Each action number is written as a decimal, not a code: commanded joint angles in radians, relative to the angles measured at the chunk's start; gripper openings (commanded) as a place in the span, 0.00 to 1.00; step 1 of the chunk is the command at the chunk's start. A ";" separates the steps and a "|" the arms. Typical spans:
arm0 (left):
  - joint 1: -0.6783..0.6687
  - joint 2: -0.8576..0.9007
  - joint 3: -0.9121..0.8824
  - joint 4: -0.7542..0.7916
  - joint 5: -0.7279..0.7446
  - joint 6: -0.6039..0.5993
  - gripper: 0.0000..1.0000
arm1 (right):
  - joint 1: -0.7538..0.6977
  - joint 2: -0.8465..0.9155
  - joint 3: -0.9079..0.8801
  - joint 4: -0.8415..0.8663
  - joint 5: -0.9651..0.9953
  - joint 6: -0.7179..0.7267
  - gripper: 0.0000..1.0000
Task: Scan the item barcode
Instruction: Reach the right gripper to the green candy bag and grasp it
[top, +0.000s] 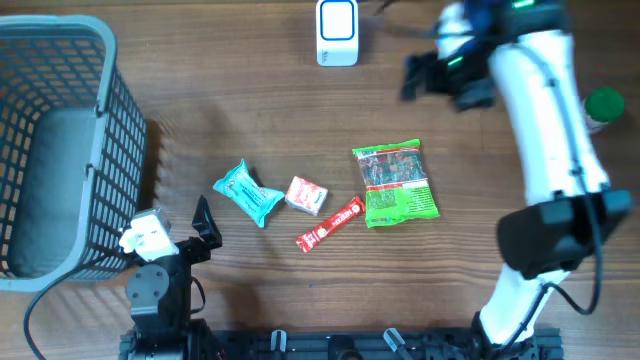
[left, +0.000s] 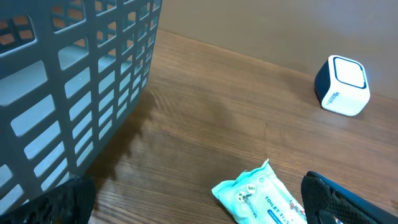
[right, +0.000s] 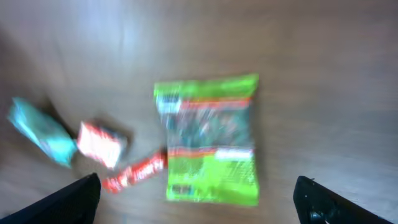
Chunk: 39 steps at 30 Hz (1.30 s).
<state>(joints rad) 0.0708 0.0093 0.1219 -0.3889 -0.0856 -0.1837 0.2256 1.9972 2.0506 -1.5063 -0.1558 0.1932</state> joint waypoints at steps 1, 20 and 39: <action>0.004 -0.003 -0.006 0.004 -0.017 0.019 1.00 | 0.128 0.013 -0.240 0.064 0.183 0.114 1.00; 0.004 -0.003 -0.006 0.004 -0.017 0.019 1.00 | 0.176 0.013 -0.662 0.390 -0.211 0.074 0.04; 0.004 -0.003 -0.006 0.004 -0.017 0.019 1.00 | 0.204 0.011 -0.406 1.360 -1.466 0.199 0.04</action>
<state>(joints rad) 0.0708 0.0097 0.1215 -0.3889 -0.0860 -0.1833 0.4030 2.0186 1.6337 -0.2802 -1.4715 0.4156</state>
